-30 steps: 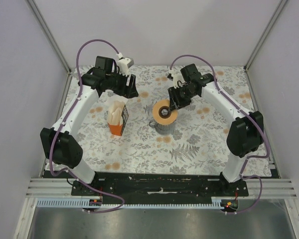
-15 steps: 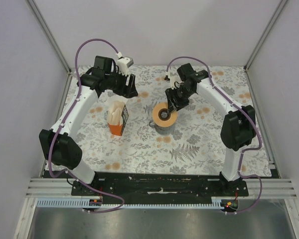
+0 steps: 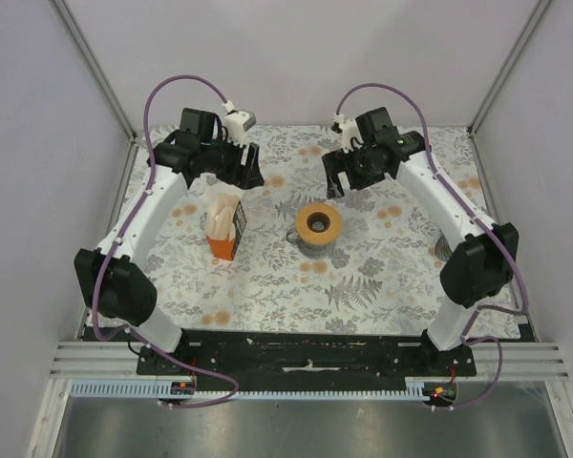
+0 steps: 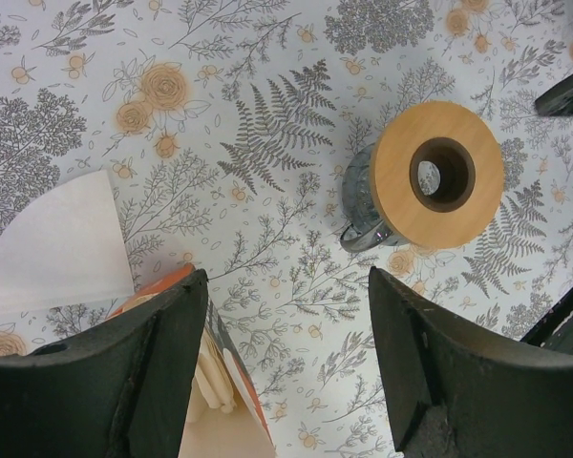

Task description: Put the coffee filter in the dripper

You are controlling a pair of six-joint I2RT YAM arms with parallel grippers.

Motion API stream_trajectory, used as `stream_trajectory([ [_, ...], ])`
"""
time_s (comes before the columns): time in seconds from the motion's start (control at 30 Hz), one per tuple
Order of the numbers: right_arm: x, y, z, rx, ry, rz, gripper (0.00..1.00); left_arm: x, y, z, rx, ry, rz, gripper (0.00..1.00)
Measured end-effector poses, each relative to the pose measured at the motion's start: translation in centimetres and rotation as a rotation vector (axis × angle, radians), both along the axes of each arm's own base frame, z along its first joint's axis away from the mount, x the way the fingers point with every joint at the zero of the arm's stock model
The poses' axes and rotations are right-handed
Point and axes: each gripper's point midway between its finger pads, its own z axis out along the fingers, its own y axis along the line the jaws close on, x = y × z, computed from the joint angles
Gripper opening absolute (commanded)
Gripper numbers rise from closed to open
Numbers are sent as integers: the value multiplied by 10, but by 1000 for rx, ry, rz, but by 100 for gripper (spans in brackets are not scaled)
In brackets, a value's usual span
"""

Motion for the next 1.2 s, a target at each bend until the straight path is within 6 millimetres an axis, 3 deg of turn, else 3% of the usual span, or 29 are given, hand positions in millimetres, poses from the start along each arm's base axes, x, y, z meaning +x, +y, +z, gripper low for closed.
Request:
stream_trajectory([
  [0.1,2,-34,16,-38,-103,-98,98,-1,0,1,2,-4,-2,74],
  [0.23,3,-106,24,-97,-224,-330,98,-2,1,3,2,-13,-5,74],
  [0.37,-4,-191,9,-168,-272,-626,98,-3,2,6,2,-22,-7,74],
  [0.47,-12,-227,-13,-202,-256,-768,98,-5,2,5,4,-23,-9,74],
  [0.6,-28,-247,-49,-220,-203,-879,97,-6,3,3,7,-20,-11,74],
  [0.67,-36,-254,-59,-210,-189,-921,89,-6,3,3,7,-21,-12,73],
  [0.73,-39,-259,-61,-197,-193,-948,81,-6,3,3,8,-24,-14,74],
  [0.9,-36,-256,-54,-126,-267,-929,78,-7,3,4,11,-30,-18,73],
  [0.97,-38,-252,-57,-114,-285,-910,72,-7,3,4,13,-32,-19,73],
  [1.13,-46,-256,-92,-160,-220,-903,53,-7,4,3,16,-33,-23,73],
  [1.2,-48,-259,-105,-186,-190,-907,28,-7,4,3,16,-34,-24,73],
])
